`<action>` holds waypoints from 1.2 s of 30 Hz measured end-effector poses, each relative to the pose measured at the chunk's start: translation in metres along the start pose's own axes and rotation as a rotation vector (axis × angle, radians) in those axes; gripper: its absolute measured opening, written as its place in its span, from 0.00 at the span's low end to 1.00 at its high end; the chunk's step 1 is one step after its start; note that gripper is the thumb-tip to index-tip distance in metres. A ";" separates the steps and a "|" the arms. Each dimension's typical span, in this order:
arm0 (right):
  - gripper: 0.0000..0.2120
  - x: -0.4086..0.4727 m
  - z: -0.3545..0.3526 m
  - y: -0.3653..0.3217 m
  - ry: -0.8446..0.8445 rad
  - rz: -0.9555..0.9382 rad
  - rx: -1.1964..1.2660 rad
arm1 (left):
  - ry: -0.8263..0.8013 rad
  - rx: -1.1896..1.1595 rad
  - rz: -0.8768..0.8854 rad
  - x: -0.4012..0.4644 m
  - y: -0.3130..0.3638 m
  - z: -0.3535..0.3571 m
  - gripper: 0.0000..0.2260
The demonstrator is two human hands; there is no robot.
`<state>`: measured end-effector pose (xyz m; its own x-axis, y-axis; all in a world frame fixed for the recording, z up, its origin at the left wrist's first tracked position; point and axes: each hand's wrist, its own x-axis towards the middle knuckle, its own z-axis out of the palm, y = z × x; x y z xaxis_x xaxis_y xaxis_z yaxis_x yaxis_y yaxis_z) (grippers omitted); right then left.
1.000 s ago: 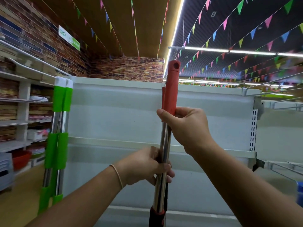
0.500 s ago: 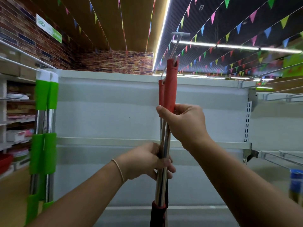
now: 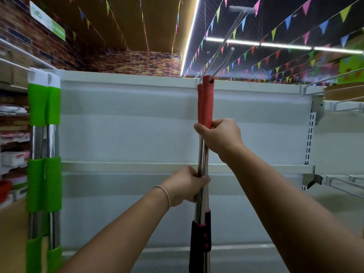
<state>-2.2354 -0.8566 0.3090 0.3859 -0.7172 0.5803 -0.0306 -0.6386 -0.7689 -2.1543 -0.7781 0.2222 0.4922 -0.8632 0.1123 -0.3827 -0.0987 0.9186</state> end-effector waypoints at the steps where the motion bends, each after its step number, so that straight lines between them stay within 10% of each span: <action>1: 0.13 0.004 0.002 0.002 0.006 0.000 -0.020 | 0.022 -0.008 -0.005 0.004 -0.002 0.001 0.11; 21: 0.19 0.028 0.043 0.031 0.224 -0.012 -0.117 | 0.165 0.167 0.095 0.032 -0.021 -0.007 0.10; 36: 0.13 -0.008 0.015 0.036 -0.143 -0.016 -0.540 | 0.254 0.425 0.159 -0.003 -0.045 0.006 0.16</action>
<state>-2.2253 -0.8694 0.2729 0.5104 -0.6854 0.5193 -0.4777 -0.7281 -0.4916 -2.1431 -0.7742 0.1785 0.5559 -0.7418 0.3750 -0.7259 -0.2134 0.6539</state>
